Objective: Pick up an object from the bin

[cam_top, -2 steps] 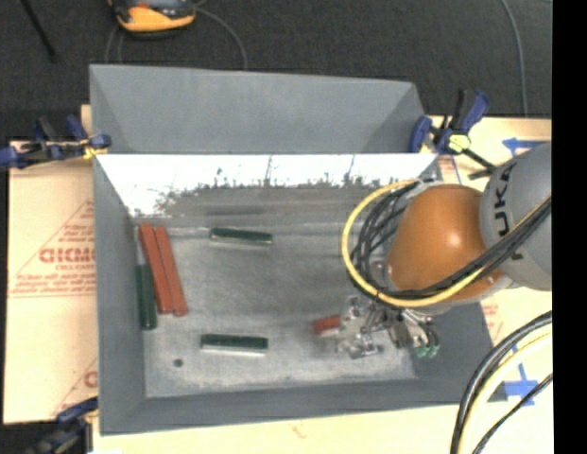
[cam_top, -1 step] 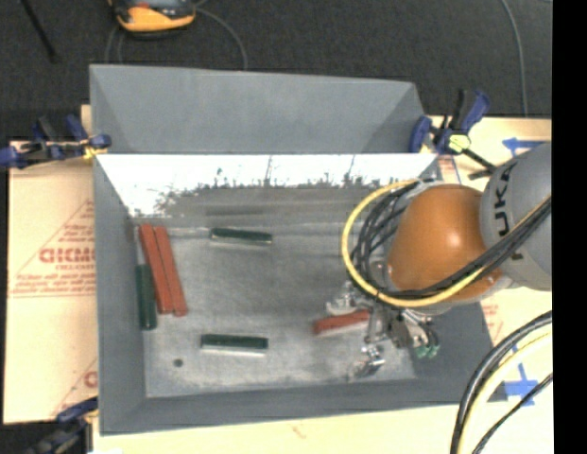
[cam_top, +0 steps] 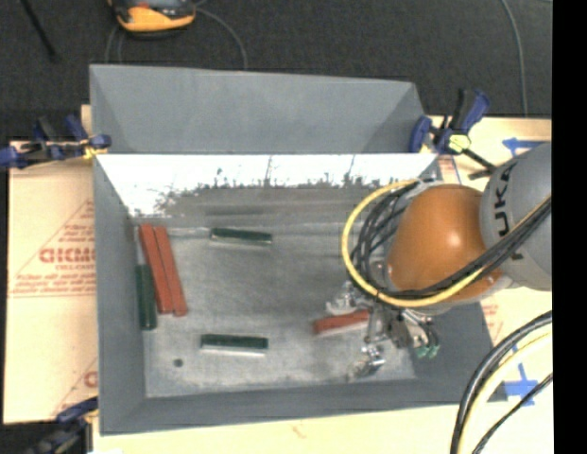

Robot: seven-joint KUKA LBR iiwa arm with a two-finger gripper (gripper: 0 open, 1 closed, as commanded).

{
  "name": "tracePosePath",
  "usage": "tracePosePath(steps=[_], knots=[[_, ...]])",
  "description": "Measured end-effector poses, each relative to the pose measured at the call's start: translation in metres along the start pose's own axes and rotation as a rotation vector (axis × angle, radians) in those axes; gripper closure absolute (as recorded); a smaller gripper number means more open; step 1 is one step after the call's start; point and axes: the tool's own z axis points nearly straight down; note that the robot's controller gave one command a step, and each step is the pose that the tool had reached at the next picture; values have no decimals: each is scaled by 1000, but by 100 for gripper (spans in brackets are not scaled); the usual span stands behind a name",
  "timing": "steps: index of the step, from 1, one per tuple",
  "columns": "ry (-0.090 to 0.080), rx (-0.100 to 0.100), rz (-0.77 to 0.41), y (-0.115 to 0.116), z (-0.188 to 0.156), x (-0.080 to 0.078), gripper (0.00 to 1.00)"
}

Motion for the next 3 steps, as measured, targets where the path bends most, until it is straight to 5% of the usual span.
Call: tracePosePath(steps=[1, 2, 3], knots=[[8, -3, -96, -19, 41, -39, 100], [8, -3, -96, -19, 41, -39, 100], [-2, -1, -134, -7, -89, -47, 100]])
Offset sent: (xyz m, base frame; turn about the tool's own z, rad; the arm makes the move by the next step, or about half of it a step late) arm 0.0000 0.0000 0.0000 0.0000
